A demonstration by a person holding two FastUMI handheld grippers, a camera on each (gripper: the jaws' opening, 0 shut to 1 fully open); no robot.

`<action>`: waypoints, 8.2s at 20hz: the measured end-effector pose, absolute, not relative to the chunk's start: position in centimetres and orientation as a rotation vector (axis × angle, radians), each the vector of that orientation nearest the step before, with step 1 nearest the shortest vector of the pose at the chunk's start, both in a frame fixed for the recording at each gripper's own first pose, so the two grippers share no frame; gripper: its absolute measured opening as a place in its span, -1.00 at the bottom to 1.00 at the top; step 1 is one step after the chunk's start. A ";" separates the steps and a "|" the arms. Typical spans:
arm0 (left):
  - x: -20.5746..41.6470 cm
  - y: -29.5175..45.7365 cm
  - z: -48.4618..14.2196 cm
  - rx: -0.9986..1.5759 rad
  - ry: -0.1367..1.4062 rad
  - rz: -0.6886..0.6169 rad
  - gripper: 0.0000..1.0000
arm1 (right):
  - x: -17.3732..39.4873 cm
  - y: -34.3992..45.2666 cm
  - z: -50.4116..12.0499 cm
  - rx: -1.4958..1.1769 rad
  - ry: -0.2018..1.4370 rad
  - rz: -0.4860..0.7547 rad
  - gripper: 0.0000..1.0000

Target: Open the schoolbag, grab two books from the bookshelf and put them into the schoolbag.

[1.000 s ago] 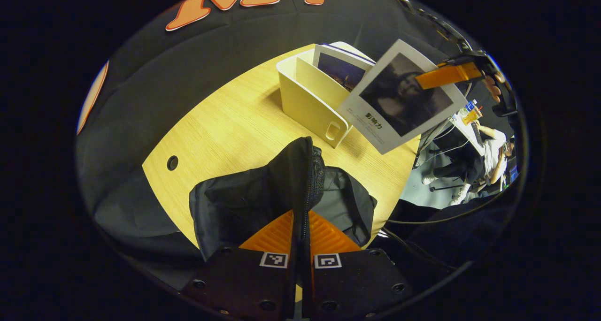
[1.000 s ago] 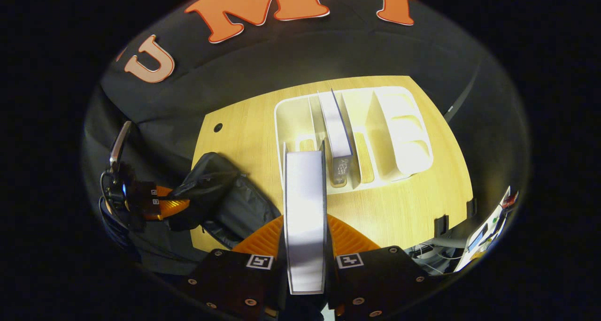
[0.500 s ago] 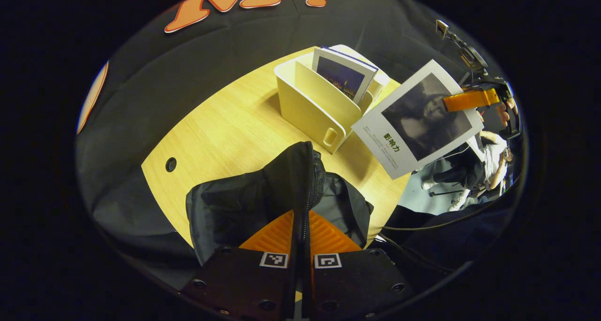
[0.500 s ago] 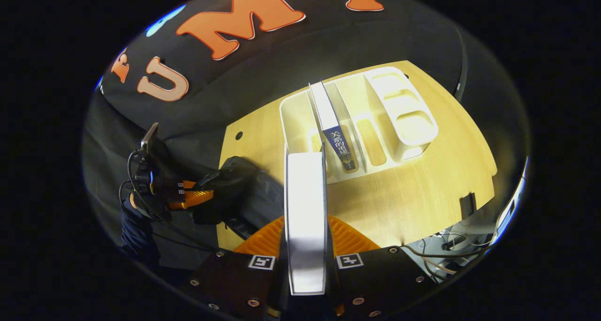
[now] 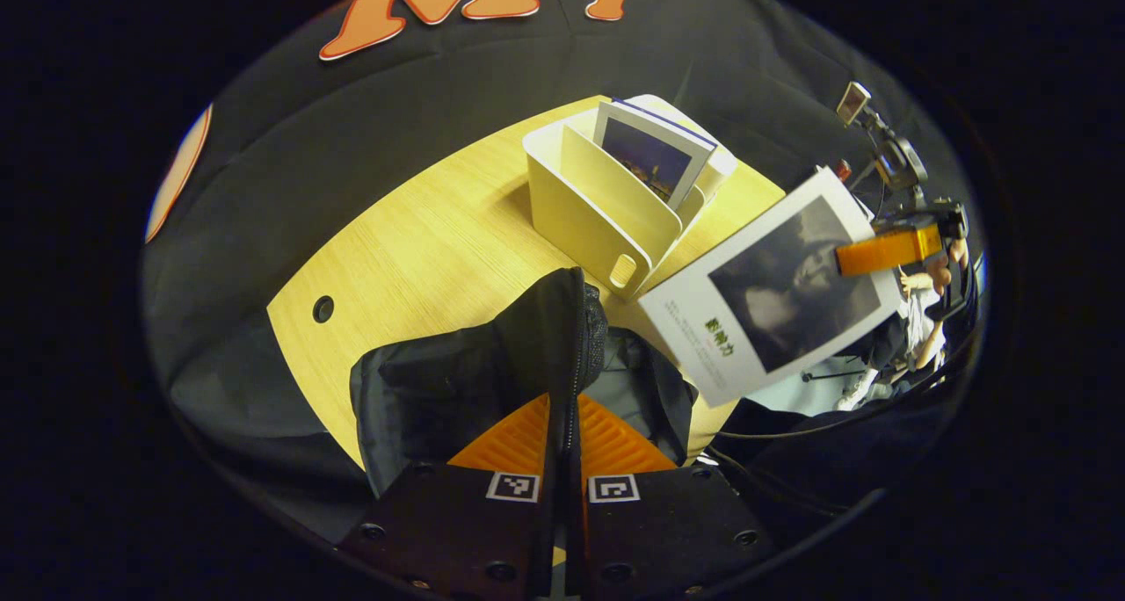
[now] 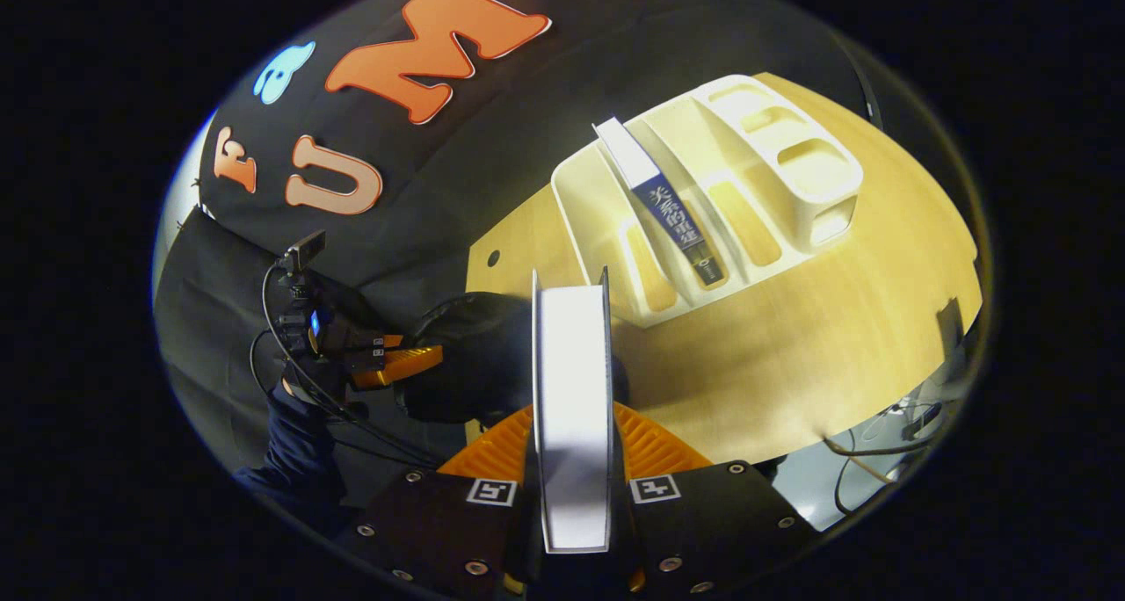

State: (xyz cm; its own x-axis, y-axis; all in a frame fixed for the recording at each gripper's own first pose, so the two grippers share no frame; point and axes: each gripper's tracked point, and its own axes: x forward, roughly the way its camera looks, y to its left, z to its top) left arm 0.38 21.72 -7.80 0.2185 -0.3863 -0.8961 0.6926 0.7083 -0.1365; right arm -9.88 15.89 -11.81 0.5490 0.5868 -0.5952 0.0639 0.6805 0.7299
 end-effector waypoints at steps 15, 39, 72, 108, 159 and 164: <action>0.5 21.7 -6.9 0.224 1.087 -0.719 -0.87 | -6.6 25.6 -17.8 1.092 0.919 0.384 -0.36; 0.8 21.7 -6.7 0.209 1.041 -0.693 -0.87 | -3.4 39.3 -24.4 1.028 0.985 0.426 -0.04; -0.4 20.4 -8.1 0.146 1.081 -0.506 -0.87 | -0.2 11.3 -14.4 0.075 1.100 0.363 0.97; -3.1 20.9 -10.4 0.019 1.162 -0.278 -0.87 | 15.3 7.4 -18.3 -0.088 1.325 0.265 0.12; -3.8 21.2 -11.2 0.201 1.076 -0.733 -0.87 | -9.3 9.7 -12.9 0.536 1.147 -0.082 -0.27; -3.7 21.4 -11.3 0.231 1.063 -0.779 -0.87 | -10.5 12.5 -13.1 0.663 1.104 -0.051 -0.29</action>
State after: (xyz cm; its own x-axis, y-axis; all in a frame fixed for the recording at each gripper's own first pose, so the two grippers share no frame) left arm -3.73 21.43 -11.26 0.2535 -0.4609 -0.8505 0.6721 0.7163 -0.1878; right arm -10.50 12.52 -13.08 0.4691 0.2803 -0.8375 0.3562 0.8077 0.4699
